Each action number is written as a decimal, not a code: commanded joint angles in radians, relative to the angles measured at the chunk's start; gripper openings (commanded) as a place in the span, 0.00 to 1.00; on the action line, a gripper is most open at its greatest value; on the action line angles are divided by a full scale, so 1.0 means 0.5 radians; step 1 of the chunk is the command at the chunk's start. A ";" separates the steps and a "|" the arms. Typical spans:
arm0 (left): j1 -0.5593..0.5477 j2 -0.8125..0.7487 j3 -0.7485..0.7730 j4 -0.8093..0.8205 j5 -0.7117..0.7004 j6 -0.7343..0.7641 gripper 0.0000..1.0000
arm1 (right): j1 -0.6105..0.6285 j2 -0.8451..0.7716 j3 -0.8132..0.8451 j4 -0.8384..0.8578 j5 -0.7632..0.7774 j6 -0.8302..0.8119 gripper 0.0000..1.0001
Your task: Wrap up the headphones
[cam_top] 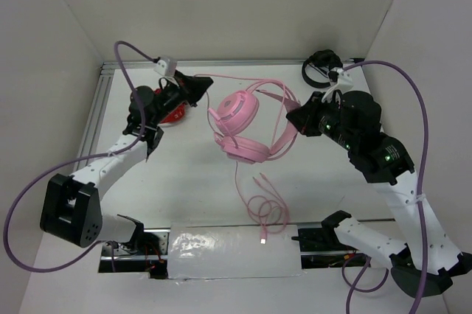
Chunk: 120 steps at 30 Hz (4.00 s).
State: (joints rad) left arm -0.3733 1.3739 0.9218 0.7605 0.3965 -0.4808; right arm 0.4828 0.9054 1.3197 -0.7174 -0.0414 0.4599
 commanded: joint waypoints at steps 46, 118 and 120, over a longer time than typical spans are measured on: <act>-0.947 -0.119 -0.435 -0.395 -0.065 -0.115 0.04 | -0.082 0.337 -0.001 0.834 1.036 1.099 0.00; -1.119 0.018 -0.565 -0.002 -1.155 0.041 0.99 | 0.838 0.714 1.428 0.395 1.289 0.163 0.00; -1.119 0.059 -0.552 0.052 -1.109 0.075 0.99 | 0.845 0.714 1.456 0.389 1.288 0.160 0.00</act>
State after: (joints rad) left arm -0.9382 1.3586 0.5758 0.6380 -0.1013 -0.4927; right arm 0.8913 1.2732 1.9644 -0.5968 0.6228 0.5201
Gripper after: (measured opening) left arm 0.993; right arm 0.164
